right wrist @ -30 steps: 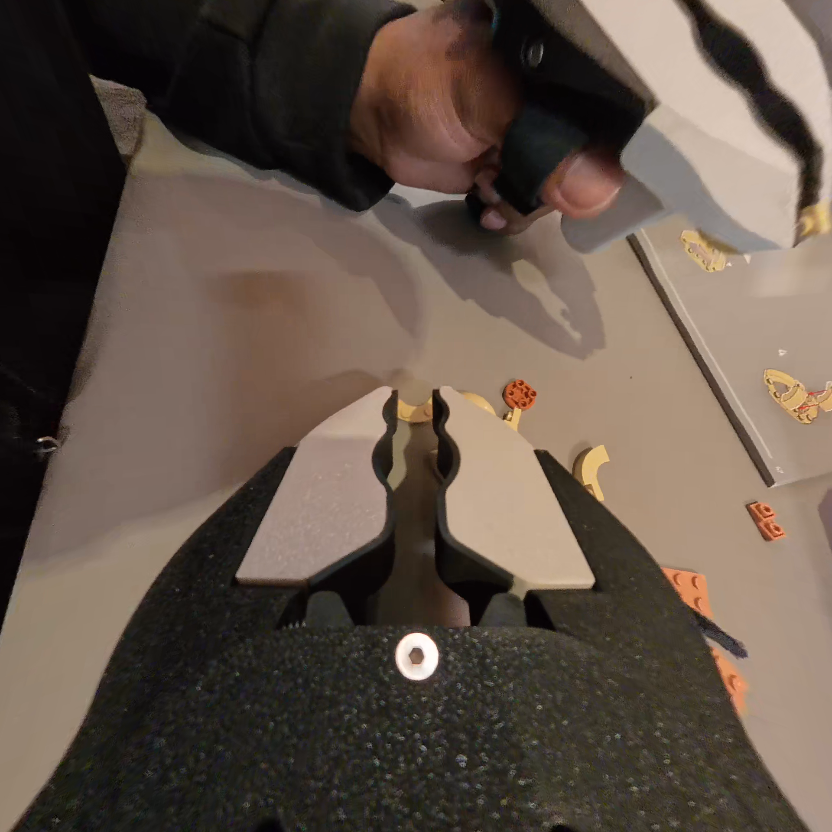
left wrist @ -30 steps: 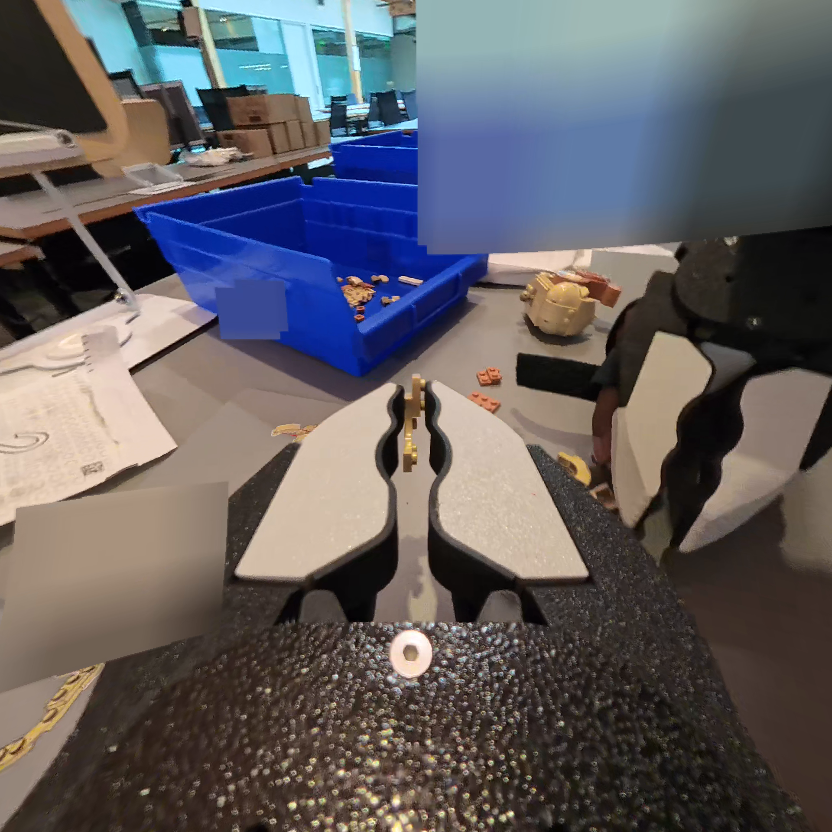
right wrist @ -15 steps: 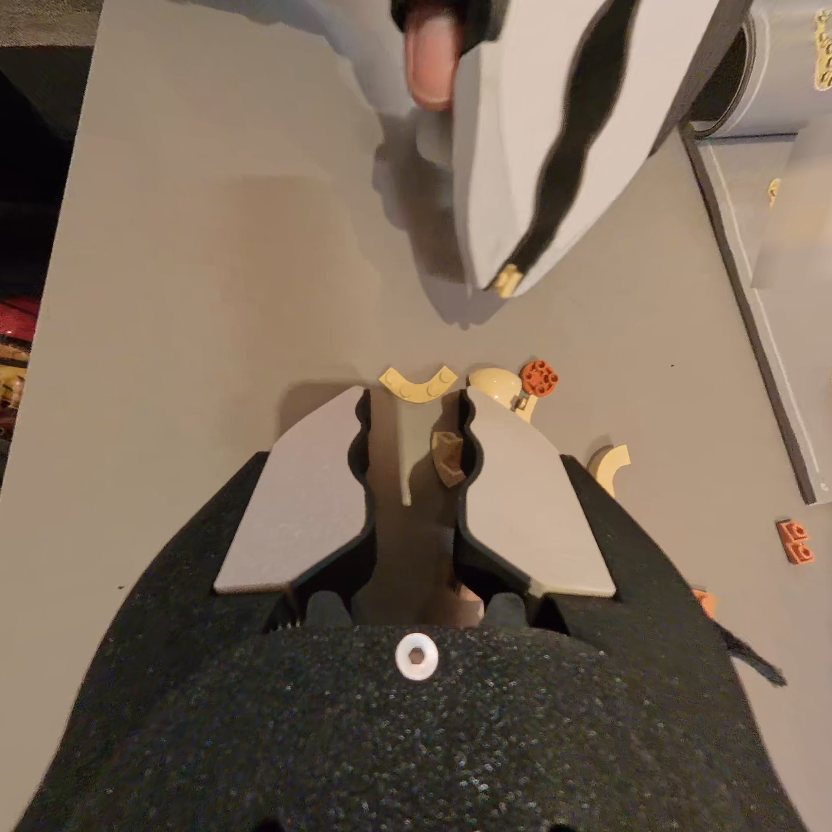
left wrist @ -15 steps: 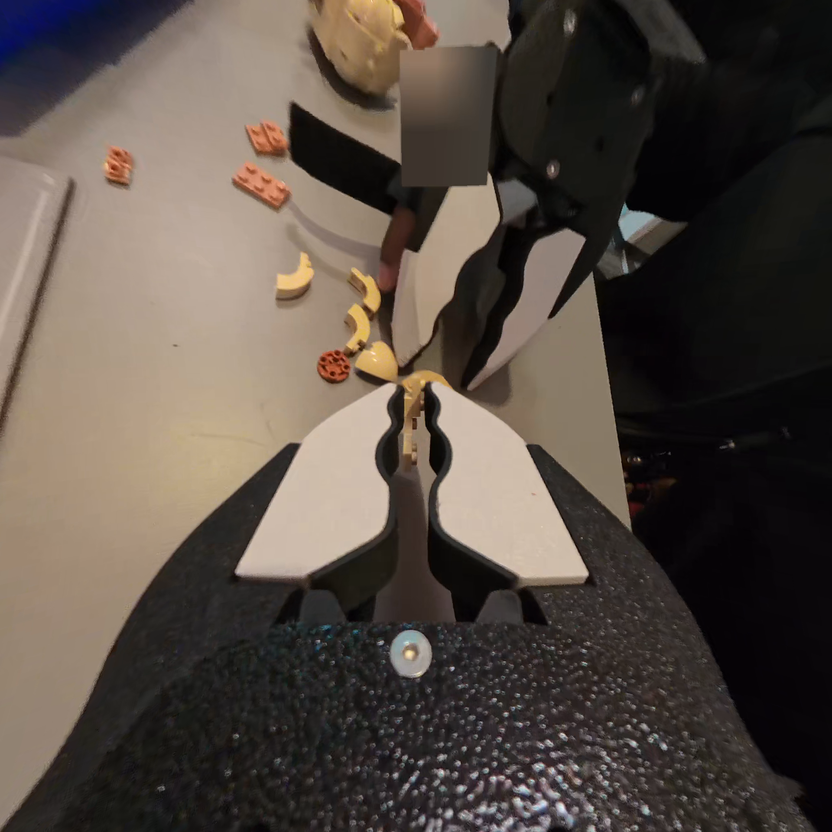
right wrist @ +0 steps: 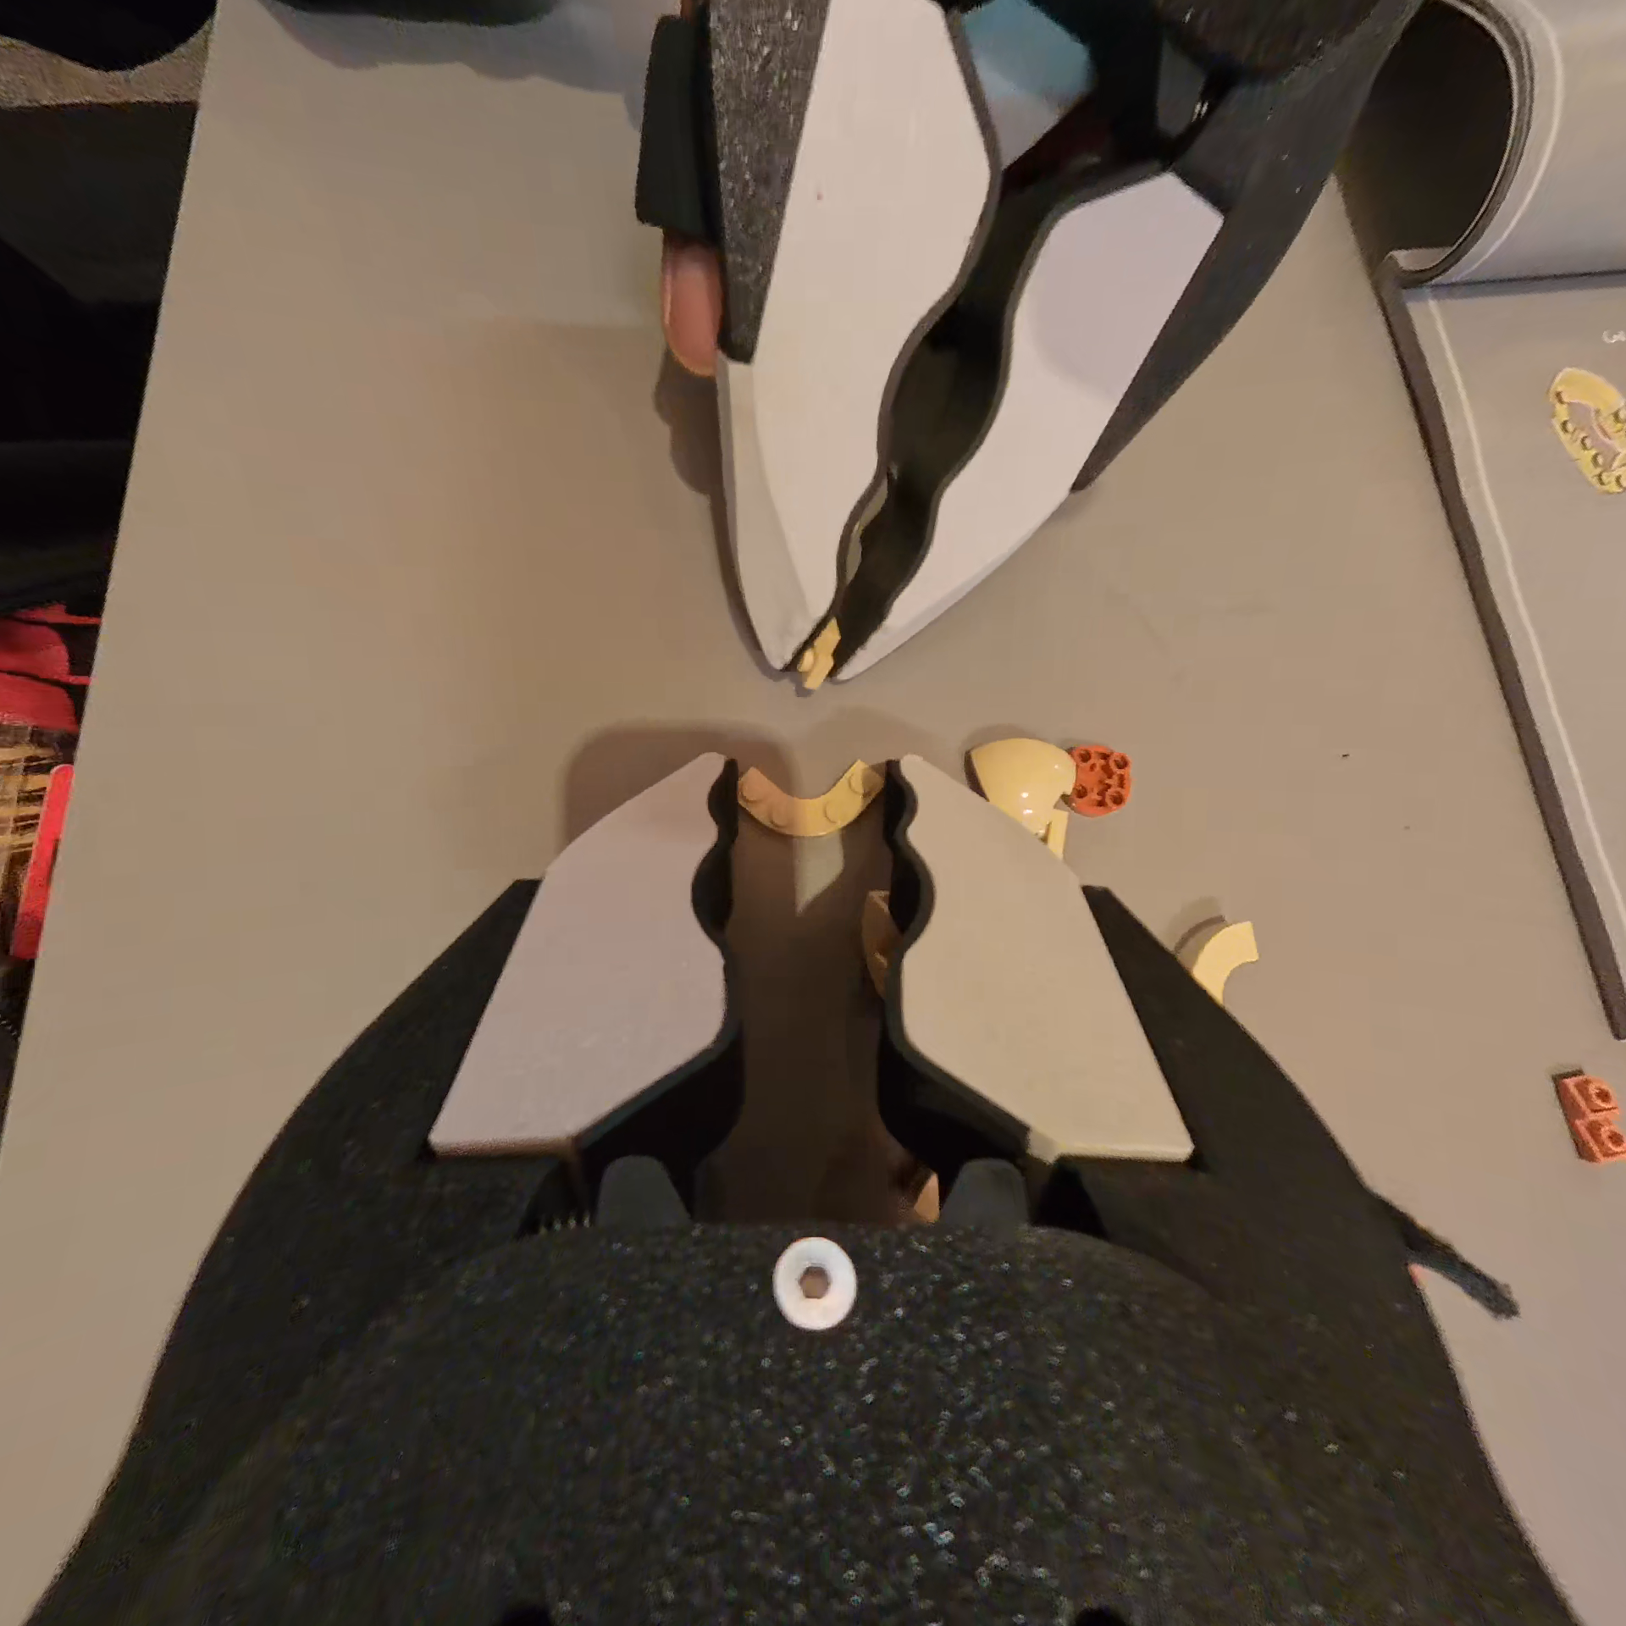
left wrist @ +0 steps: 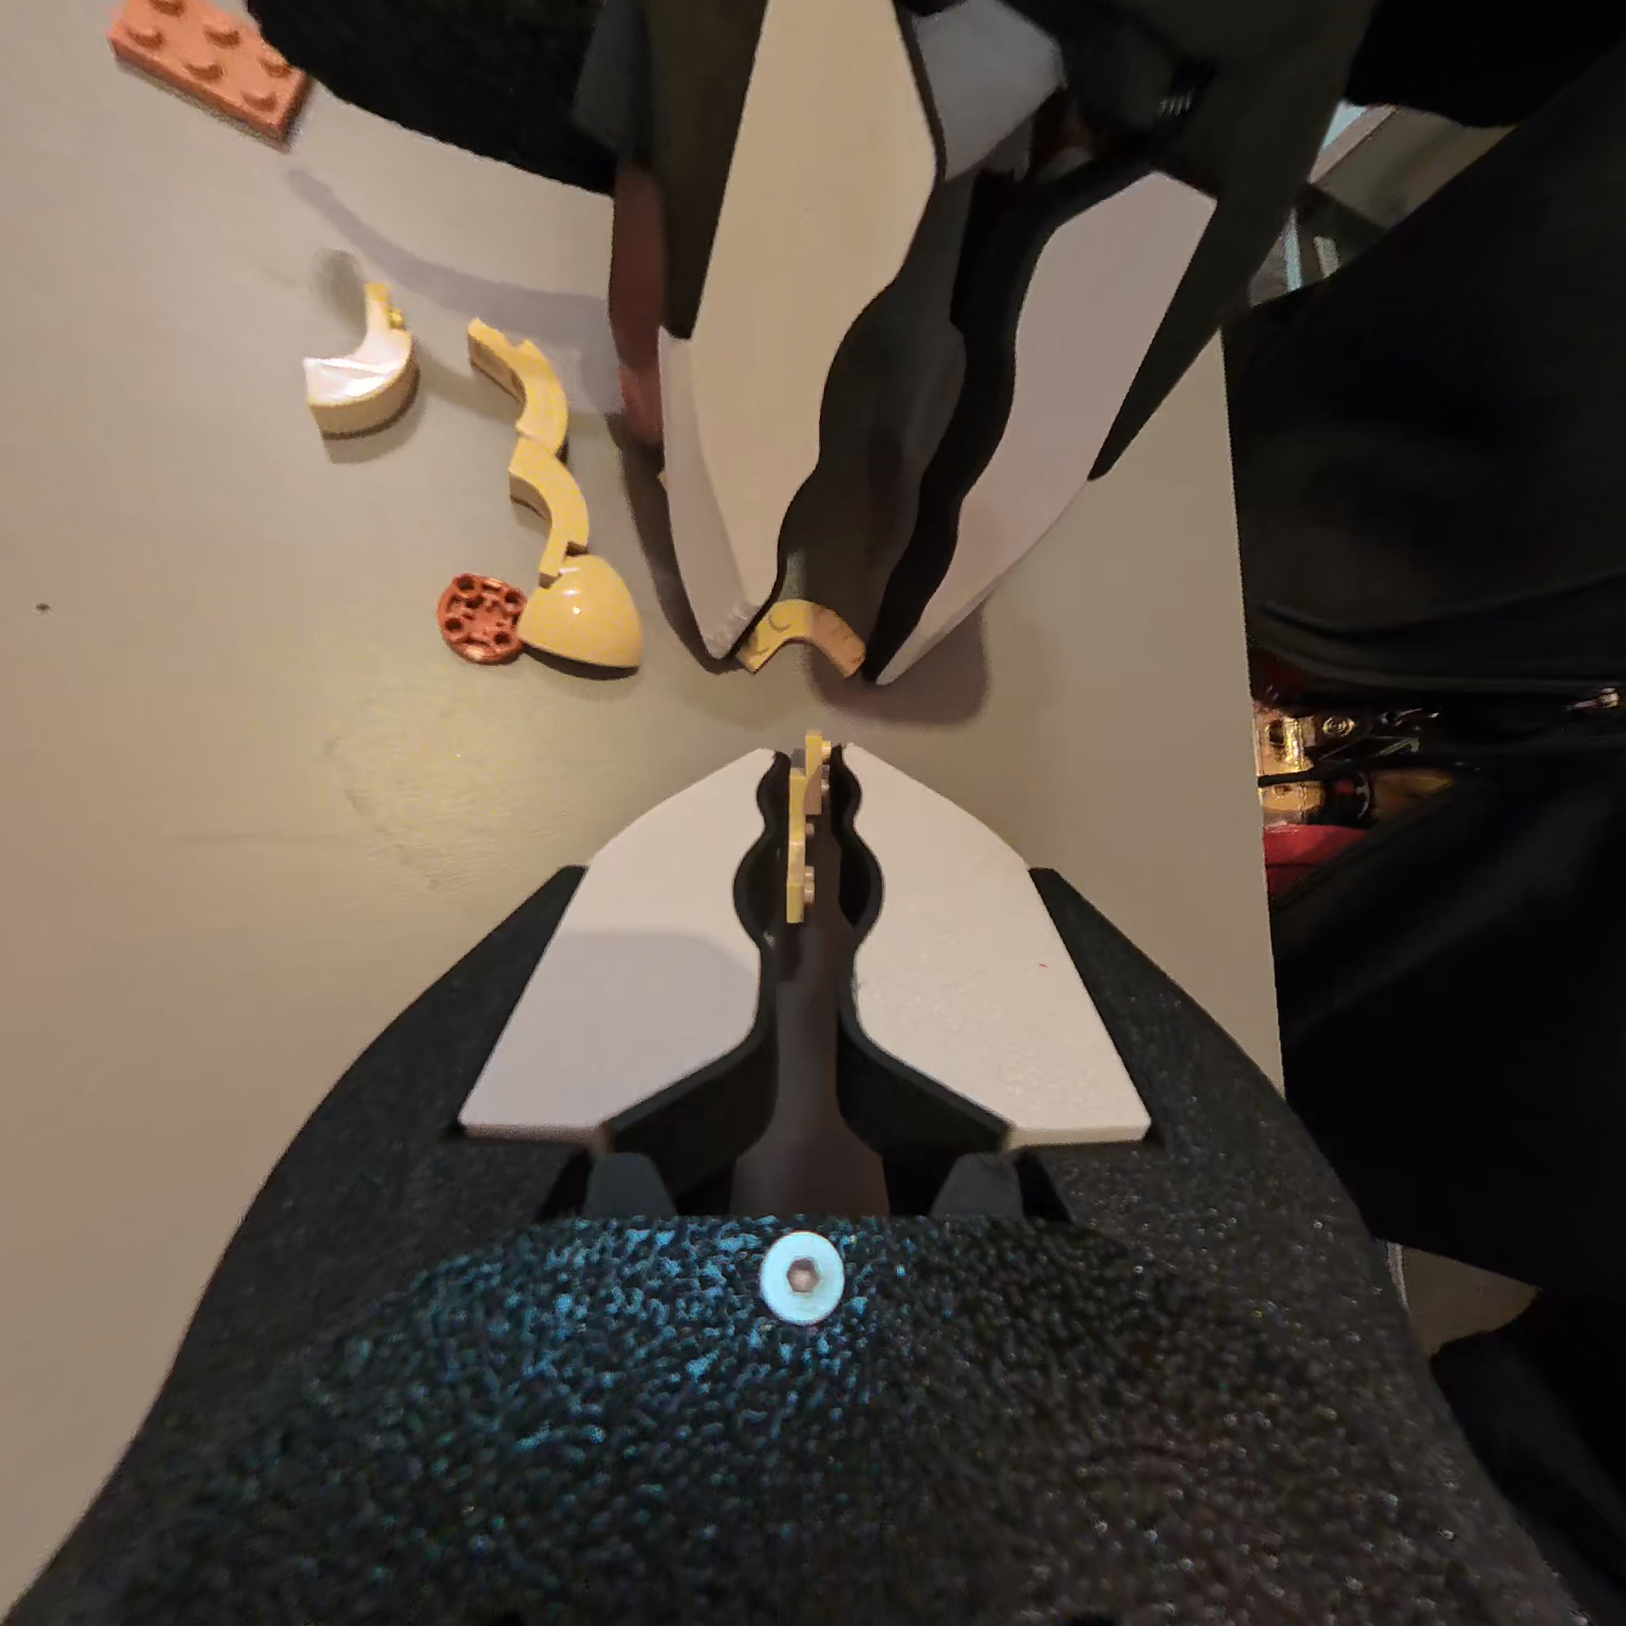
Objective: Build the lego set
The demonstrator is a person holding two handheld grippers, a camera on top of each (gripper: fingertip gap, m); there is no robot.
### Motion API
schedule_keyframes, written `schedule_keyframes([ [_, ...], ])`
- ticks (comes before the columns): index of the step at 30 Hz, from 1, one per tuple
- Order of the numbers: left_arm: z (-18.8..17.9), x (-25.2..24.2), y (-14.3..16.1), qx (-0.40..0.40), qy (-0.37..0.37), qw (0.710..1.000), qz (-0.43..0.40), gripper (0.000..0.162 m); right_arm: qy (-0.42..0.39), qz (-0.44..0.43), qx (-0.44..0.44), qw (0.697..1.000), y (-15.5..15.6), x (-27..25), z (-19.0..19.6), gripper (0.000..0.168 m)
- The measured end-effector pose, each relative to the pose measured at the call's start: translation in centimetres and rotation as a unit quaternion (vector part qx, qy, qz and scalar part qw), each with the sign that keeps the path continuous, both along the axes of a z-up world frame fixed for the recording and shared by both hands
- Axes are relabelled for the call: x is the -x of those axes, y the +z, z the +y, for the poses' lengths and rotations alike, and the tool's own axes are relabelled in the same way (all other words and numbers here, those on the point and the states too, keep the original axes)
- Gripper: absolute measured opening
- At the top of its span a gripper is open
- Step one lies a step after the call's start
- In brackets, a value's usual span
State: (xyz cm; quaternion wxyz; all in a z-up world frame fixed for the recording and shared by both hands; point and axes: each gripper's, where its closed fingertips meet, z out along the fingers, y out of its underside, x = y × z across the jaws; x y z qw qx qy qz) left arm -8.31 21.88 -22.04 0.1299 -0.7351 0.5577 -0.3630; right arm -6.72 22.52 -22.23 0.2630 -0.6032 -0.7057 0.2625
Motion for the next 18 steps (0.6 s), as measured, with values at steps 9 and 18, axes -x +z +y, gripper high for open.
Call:
schedule_keyframes([
  [9, 0.3, -0.5, 0.5, -0.004, 0.004, 0.999, -0.031, 0.008, -0.008, 0.044, -0.108, 0.993, 0.9, 0.1, 0.5, 0.028],
  [18, 0.5, -0.6, 1.2, 0.016, 0.010, 0.997, -0.073, 0.008, -0.003, 0.085, -0.207, 0.975, 2.2, 0.0, 1.2, 0.018],
])
